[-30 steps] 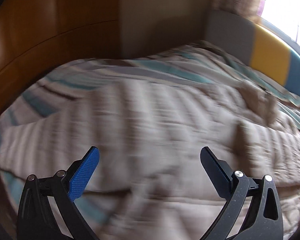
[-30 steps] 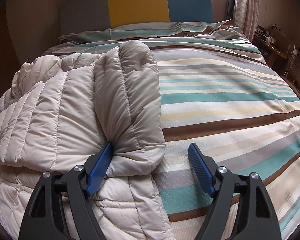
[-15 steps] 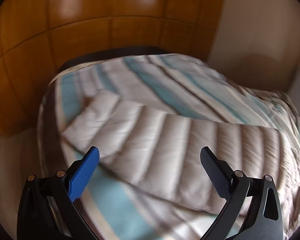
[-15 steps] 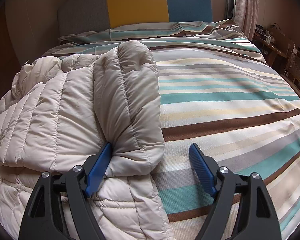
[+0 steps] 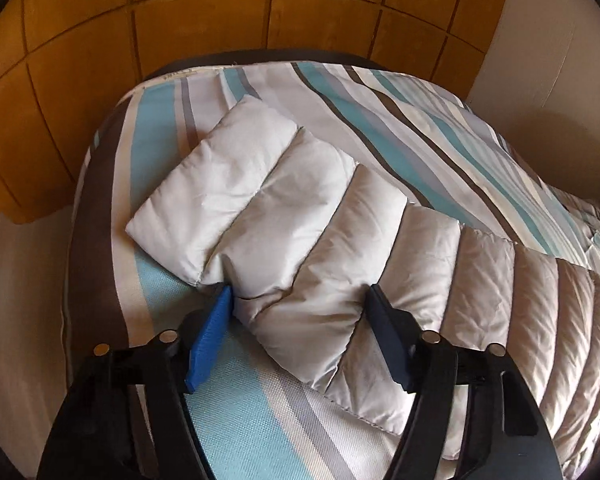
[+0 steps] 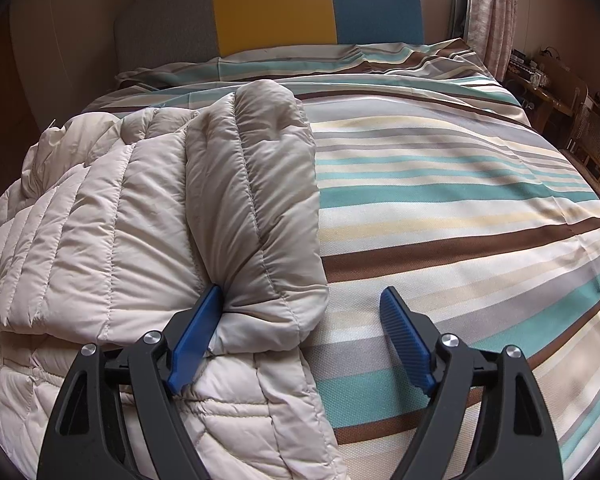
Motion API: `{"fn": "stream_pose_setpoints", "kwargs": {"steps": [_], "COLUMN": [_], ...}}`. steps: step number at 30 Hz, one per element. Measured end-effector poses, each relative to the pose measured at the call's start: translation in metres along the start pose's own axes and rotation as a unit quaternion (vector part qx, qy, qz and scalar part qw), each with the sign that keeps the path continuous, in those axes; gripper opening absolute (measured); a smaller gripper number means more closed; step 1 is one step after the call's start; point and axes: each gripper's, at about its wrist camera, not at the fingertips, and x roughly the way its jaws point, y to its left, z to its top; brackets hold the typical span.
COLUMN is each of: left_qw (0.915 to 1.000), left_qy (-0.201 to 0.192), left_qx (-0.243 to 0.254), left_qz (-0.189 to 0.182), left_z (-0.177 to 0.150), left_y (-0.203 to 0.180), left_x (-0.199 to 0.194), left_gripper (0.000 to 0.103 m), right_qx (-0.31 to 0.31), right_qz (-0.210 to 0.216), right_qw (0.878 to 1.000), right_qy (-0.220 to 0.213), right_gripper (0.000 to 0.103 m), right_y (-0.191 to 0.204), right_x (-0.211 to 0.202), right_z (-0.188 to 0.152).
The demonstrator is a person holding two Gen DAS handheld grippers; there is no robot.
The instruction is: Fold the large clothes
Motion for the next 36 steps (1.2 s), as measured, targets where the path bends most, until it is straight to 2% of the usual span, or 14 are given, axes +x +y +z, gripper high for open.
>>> {"fn": "stream_pose_setpoints", "kwargs": {"steps": [1,3,5,8,10,15,18,20,22,26,31,36], "left_qw": [1.0000,0.9998,0.9995,0.9985,0.9975,0.9902,0.9790,0.9669,0.9565,0.9425,0.9134,0.8922], "left_qy": [-0.001,-0.005,-0.009,-0.033,-0.055,-0.129,-0.180,-0.214,-0.228,-0.225,-0.228,-0.227], "left_qx": [0.005,0.007,-0.006,-0.032,-0.032,0.015,0.061,0.100,0.127,0.171,0.241,0.291], "left_qz": [-0.002,-0.016,-0.029,-0.030,-0.031,-0.052,-0.076,-0.097,-0.130,-0.178,-0.235,-0.259], "left_z": [0.000,-0.001,0.001,-0.001,-0.002,-0.006,-0.015,-0.024,-0.034,-0.055,-0.100,-0.145], "left_y": [-0.001,-0.002,0.000,0.000,-0.006,-0.036,-0.059,-0.077,-0.093,-0.125,-0.170,-0.200], "left_x": [0.001,-0.003,-0.005,-0.018,-0.031,-0.071,-0.099,-0.122,-0.140,-0.166,-0.195,-0.212], "left_gripper": [0.049,0.025,0.018,0.015,0.015,0.015,0.015,0.015,0.015,0.015,0.015,0.015], "right_qx": [0.000,0.000,0.001,0.001,0.001,0.001,0.002,0.003,0.002,0.003,0.005,0.007], "right_qz": [0.000,0.000,0.000,0.000,0.001,0.001,0.001,0.002,0.001,0.002,0.004,0.007], "right_qw": [1.000,1.000,1.000,1.000,1.000,1.000,1.000,1.000,1.000,1.000,1.000,1.000], "right_qy": [0.000,0.000,0.000,0.000,0.000,0.000,0.000,0.000,0.000,0.000,0.000,0.000], "right_gripper": [0.080,0.081,0.081,0.081,0.081,0.081,0.081,0.081,0.081,0.081,0.081,0.081], "right_y": [0.000,0.000,0.001,0.000,0.000,0.000,0.001,0.000,0.001,0.001,0.000,-0.002], "right_x": [0.000,0.000,0.000,0.000,0.000,0.000,0.001,0.001,0.001,0.001,0.002,0.002], "right_z": [0.000,0.000,0.000,0.000,0.000,0.000,0.000,0.000,0.000,0.000,0.000,0.001]}}
